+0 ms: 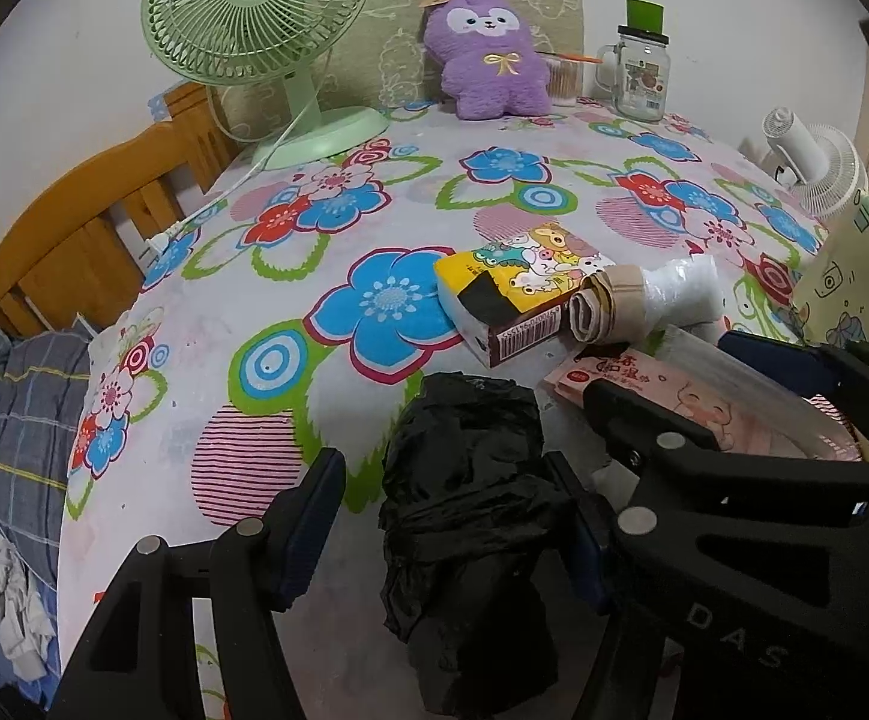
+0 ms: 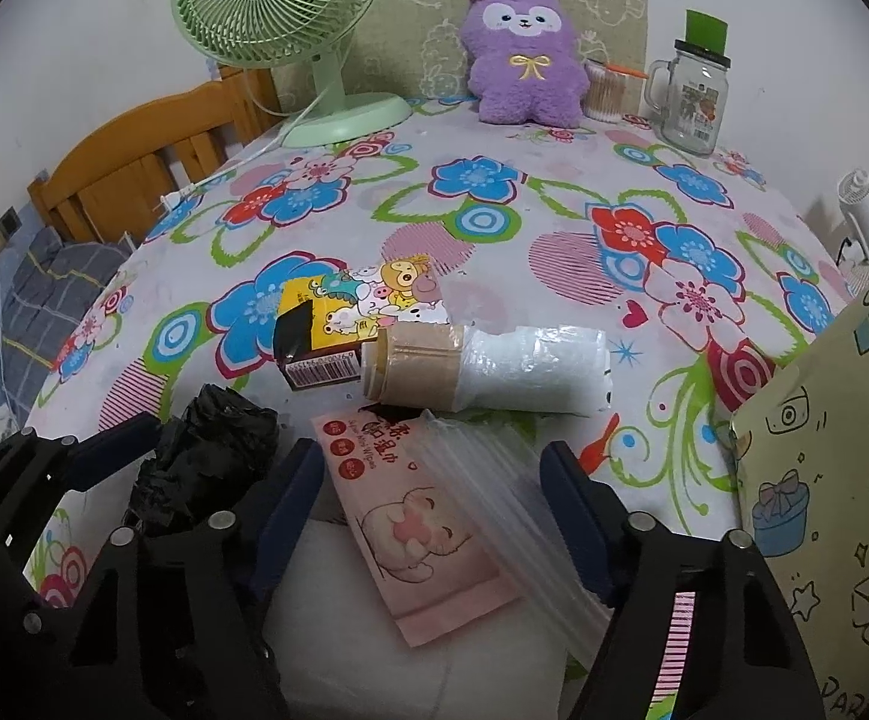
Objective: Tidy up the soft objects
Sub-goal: 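Grasp the clear plastic sleeve with the right gripper, then lift the black umbrella with the left gripper while the right gripper carries the plastic sleeve toward the box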
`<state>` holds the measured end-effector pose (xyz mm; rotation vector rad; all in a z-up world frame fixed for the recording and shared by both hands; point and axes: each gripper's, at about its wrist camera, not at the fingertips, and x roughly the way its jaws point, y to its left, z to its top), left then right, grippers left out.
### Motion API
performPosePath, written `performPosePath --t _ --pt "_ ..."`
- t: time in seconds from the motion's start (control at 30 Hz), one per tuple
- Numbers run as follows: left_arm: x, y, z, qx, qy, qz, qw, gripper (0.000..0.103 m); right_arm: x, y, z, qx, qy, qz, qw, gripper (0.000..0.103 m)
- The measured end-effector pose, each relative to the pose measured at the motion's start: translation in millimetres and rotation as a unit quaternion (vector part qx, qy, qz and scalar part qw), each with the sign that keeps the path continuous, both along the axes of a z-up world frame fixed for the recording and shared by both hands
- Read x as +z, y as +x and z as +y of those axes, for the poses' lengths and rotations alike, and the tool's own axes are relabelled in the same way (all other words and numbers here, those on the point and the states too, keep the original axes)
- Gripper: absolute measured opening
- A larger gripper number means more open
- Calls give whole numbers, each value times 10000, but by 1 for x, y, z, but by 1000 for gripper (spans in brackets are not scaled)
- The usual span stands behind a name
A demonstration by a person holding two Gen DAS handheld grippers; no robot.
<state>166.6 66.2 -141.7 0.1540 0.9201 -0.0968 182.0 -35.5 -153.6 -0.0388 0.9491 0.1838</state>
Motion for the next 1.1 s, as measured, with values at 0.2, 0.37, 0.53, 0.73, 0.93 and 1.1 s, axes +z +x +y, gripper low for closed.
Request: performPosePath --t 0.2,0.37,0.53,0.73,0.93,1.1 --pt "0 -1 0 -113 -201 55 9997 50 2 -1 3 110 10 2 9999 61" --pt "1 -4 -6 -165 -227 34 9996 41 6 -6 9 254 -154 -135 9995 48" --pt "2 -6 -6 -153 -261 50 9995 40 8 -9 8 268 -208 -208 9992 49" --pt "5 -10 -7 -161 -333 27 9993 40 10 -12 0 217 -128 -185 9995 48" --pt "10 -13 -12 -184 -298 -63 9994 40 18 -19 -3 288 -24 -268 9992 24" --pt "14 -16 -14 -178 -313 -99 9993 40 22 -23 -5 301 52 -285 9991 13"
